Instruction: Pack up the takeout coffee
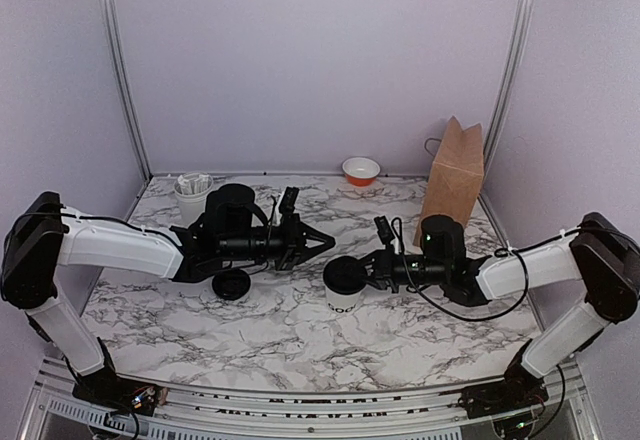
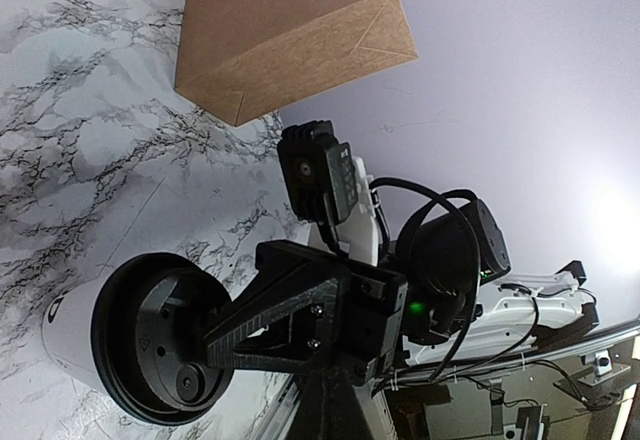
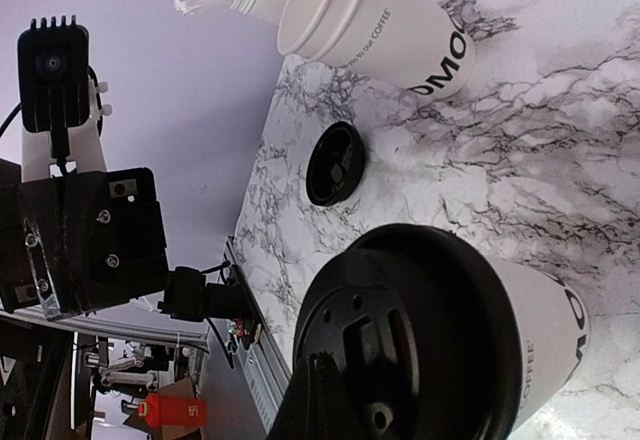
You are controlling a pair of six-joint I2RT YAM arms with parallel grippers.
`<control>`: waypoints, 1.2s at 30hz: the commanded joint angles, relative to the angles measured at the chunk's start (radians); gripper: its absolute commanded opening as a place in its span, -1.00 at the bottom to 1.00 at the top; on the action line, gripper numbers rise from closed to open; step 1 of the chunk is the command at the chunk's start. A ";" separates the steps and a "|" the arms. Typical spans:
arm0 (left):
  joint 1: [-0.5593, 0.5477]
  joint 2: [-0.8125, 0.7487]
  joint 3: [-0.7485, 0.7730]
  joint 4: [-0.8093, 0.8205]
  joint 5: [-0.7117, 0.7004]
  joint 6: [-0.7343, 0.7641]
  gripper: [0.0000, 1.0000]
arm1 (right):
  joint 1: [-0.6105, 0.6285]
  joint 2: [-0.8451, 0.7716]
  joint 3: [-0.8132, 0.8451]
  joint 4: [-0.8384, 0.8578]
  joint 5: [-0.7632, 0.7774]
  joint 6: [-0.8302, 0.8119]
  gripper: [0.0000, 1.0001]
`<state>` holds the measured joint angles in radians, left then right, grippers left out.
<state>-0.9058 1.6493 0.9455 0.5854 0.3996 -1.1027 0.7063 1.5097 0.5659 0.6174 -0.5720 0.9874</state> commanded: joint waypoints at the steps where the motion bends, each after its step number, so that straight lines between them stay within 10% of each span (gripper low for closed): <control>1: 0.004 -0.014 -0.007 -0.012 -0.004 0.023 -1.00 | -0.004 -0.037 0.021 -0.089 0.011 -0.018 -1.00; 19: -0.008 -0.014 0.043 0.000 0.051 0.033 -1.00 | 0.008 -0.328 0.171 -0.374 0.205 -0.208 -1.00; 36: -0.022 0.300 0.047 0.009 0.089 -0.072 -1.00 | -0.005 -0.342 0.124 -0.392 0.201 -0.202 -1.00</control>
<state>-0.9119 1.9274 1.0130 0.7128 0.4934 -1.1778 0.7063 1.1637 0.6888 0.2249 -0.3752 0.7883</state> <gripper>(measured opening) 0.009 0.003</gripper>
